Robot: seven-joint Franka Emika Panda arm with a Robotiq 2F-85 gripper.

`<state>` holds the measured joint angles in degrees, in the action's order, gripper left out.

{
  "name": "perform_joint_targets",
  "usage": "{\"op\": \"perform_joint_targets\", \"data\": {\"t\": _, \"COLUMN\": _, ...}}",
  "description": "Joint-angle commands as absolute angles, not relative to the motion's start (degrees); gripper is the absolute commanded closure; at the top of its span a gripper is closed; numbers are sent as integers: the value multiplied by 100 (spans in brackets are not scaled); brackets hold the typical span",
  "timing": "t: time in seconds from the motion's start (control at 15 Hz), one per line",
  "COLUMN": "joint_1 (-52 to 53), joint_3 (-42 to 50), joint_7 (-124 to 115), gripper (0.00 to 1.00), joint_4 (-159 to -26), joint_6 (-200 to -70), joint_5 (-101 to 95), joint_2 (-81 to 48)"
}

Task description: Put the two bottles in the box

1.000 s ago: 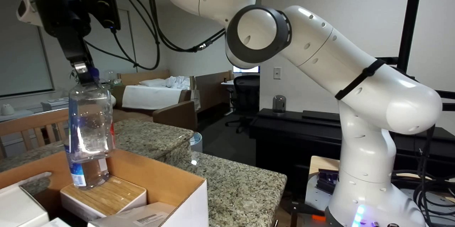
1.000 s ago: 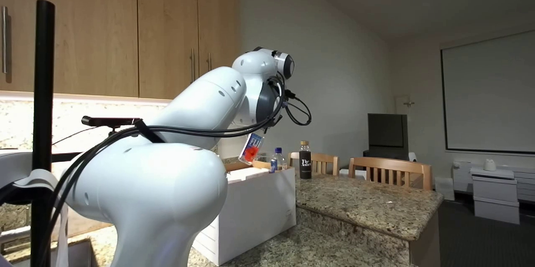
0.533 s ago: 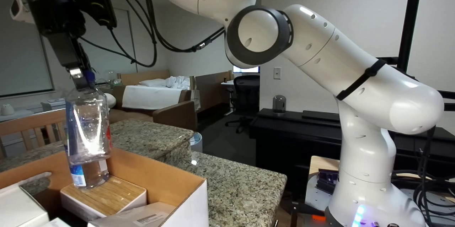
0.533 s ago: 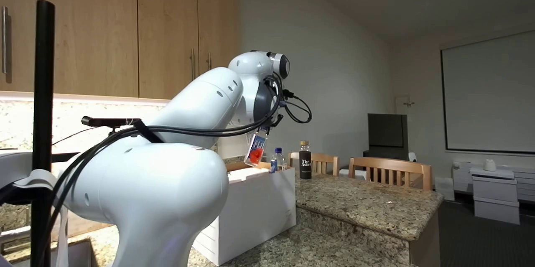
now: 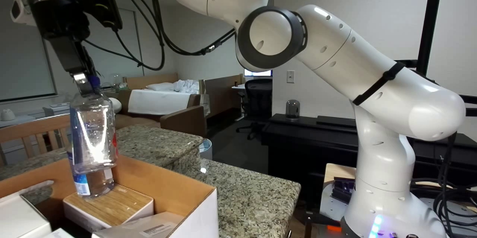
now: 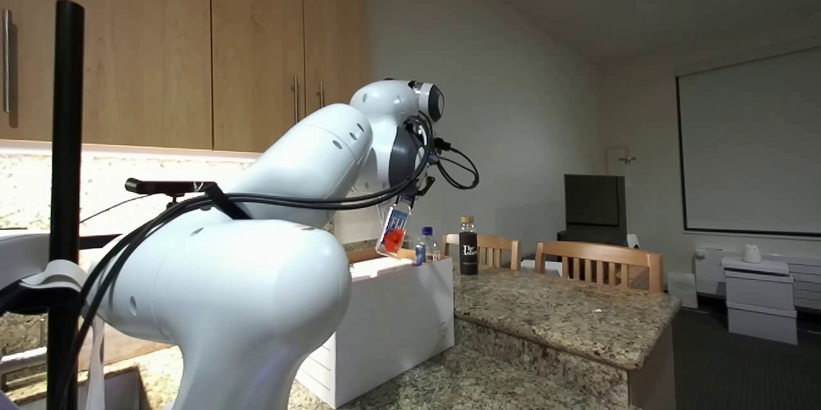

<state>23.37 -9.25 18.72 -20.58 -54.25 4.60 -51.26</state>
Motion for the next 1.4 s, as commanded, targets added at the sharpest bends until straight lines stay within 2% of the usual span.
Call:
{"op": "perform_joint_targets", "data": {"t": 0.0, "joint_1": 2586, "joint_3": -753, "joint_7": 1974, "gripper": 83, "joint_4": -2241, "joint_6": -5499, "joint_5": 67, "joint_2": -5139}}
{"op": "perform_joint_targets", "data": {"t": 0.8, "joint_1": 3806, "joint_3": -259, "joint_7": 2210, "gripper": 83, "joint_4": -2209, "joint_6": -5991, "joint_5": -1113, "joint_2": -5451}}
{"op": "perform_joint_targets", "data": {"t": 1.33, "joint_1": 3408, "joint_3": -218, "joint_7": 1876, "gripper": 83, "joint_4": -2201, "joint_6": -6088, "joint_5": -912, "joint_2": -5523}}
